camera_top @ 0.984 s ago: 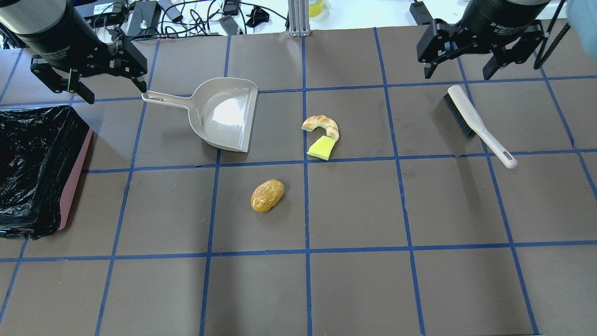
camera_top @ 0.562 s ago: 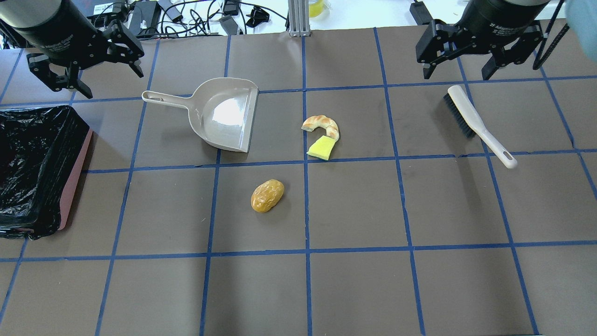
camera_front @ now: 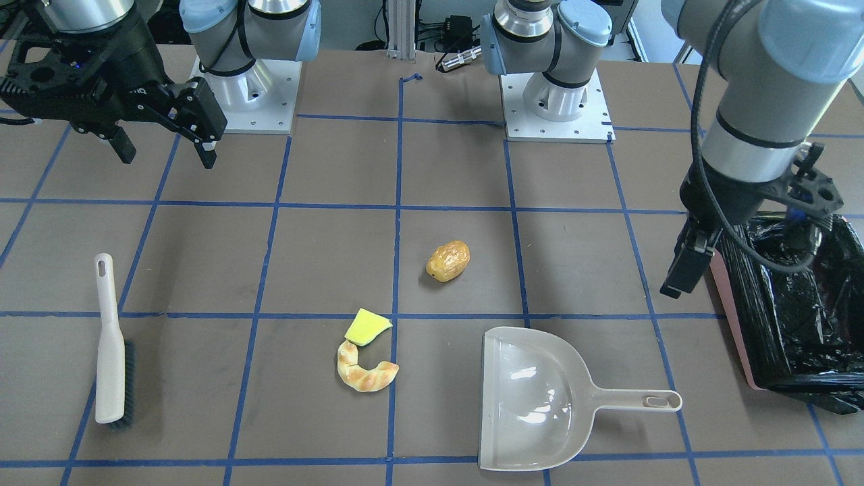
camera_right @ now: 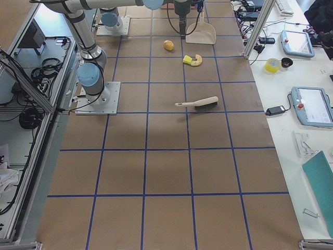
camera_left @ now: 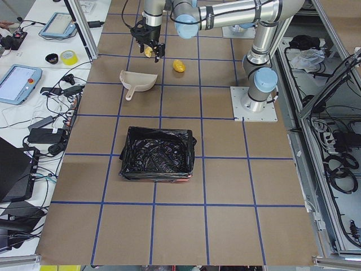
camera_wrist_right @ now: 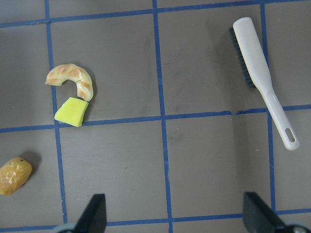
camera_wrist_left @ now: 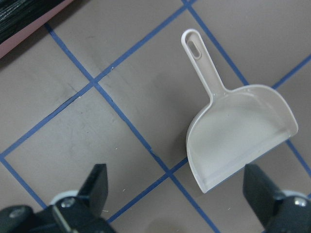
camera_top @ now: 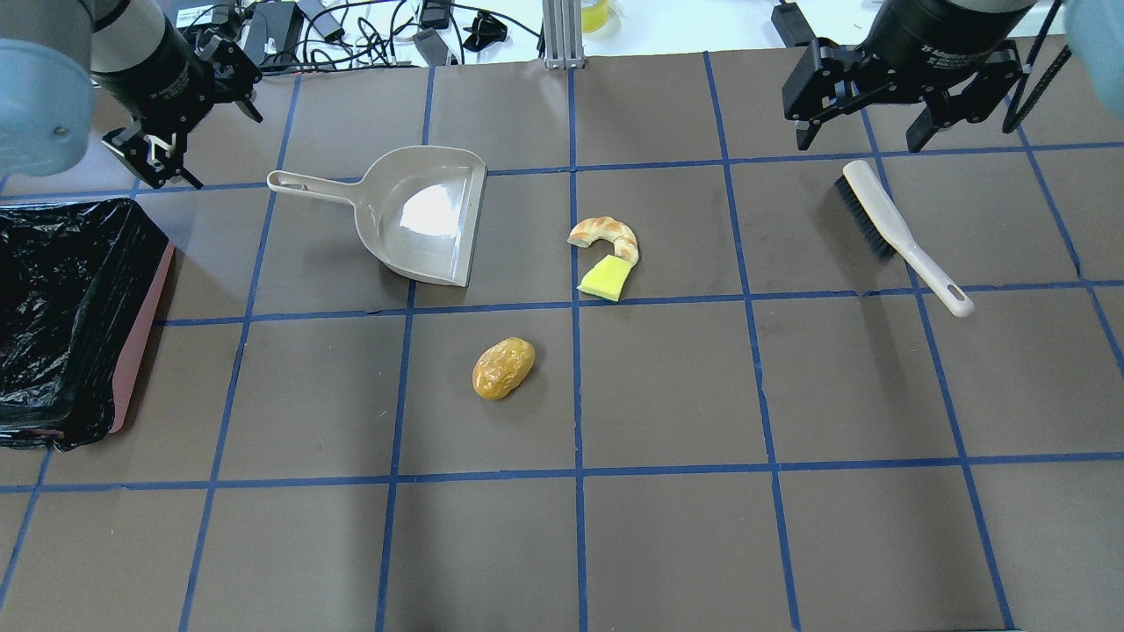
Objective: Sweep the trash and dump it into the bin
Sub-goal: 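Move the left gripper down to the white dustpan handle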
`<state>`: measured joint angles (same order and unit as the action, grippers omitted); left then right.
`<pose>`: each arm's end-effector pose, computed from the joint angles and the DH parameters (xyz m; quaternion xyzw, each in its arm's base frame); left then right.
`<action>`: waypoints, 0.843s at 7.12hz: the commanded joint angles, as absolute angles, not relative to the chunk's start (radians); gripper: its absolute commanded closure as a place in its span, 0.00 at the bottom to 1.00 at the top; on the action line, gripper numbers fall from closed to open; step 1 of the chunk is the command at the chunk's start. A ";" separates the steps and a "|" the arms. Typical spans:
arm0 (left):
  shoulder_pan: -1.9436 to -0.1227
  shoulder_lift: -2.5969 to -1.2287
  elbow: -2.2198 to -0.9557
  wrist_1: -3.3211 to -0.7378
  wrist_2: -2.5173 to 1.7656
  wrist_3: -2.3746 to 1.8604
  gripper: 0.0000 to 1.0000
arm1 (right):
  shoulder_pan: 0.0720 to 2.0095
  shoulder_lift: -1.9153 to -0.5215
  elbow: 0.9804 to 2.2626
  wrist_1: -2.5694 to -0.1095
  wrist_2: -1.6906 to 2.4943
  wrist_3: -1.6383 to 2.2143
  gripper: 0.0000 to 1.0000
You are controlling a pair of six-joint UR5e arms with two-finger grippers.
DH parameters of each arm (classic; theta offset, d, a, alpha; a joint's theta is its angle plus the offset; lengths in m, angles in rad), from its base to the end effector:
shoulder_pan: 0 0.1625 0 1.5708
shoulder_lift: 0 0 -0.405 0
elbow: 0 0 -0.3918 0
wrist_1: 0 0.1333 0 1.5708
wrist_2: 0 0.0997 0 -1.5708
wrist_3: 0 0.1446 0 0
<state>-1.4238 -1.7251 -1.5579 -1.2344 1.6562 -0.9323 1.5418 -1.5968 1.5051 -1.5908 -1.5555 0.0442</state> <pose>-0.0353 -0.5874 0.3854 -0.5145 0.8509 -0.1061 0.0020 0.1211 -0.4985 0.4707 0.0361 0.9978 -0.0558 0.0081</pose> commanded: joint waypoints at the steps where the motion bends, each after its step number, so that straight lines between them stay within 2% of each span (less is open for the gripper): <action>1: -1.425 -1.839 -1.546 -1.119 1.667 -1.150 0.00 | 1.542 -1.597 1.506 -1.589 -1.559 0.043 0.00; 4: -1.425 -1.986 -1.456 -1.114 1.669 -1.184 0.01 | 1.542 -1.598 1.506 -1.589 -1.560 0.043 0.00; 6: -1.422 -2.075 -1.442 -1.054 1.680 -1.244 0.01 | 1.542 -1.597 1.506 -1.591 -1.559 0.043 0.00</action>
